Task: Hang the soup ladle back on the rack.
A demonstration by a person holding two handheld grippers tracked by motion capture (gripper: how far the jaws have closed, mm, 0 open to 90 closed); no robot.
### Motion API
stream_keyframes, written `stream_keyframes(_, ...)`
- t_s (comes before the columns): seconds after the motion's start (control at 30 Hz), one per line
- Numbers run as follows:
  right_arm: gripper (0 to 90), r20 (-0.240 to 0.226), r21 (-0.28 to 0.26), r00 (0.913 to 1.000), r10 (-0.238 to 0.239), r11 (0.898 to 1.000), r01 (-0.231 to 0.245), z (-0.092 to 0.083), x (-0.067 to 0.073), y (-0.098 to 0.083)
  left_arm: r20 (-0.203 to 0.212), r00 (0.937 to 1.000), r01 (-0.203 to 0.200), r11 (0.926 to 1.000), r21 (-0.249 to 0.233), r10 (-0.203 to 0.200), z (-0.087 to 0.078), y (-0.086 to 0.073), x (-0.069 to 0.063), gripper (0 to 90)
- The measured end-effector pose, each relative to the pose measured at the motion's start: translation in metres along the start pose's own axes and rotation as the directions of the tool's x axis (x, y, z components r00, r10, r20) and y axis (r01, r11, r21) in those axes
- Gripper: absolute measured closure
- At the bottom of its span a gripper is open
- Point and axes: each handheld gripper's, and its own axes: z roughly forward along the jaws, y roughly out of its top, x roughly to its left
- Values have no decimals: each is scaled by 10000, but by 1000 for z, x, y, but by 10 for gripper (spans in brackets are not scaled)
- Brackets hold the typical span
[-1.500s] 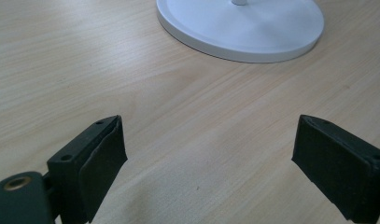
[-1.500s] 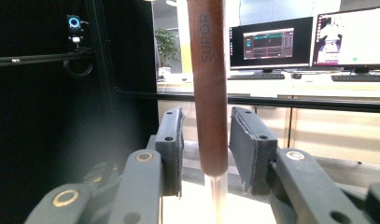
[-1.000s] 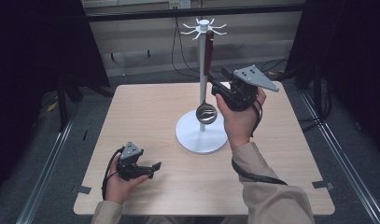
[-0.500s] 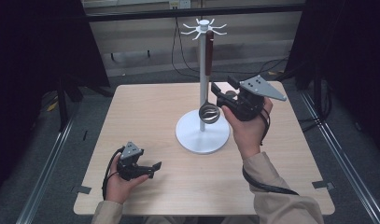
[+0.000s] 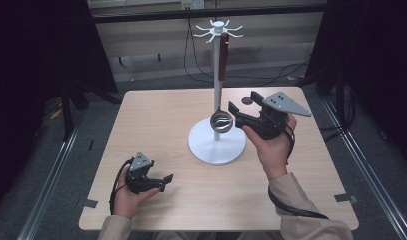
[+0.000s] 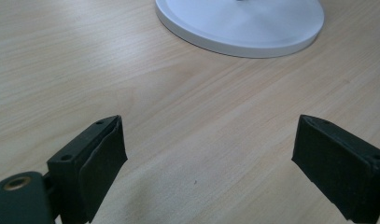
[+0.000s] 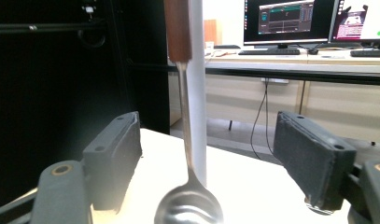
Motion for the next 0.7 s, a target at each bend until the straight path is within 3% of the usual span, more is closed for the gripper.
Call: stream_keyframes(0.7, 156, -277, 273, 9995, 172, 9995, -165, -17, -11, -31, -11, 10000, -18, 10000, 2, 18, 0, -1, 0, 93)
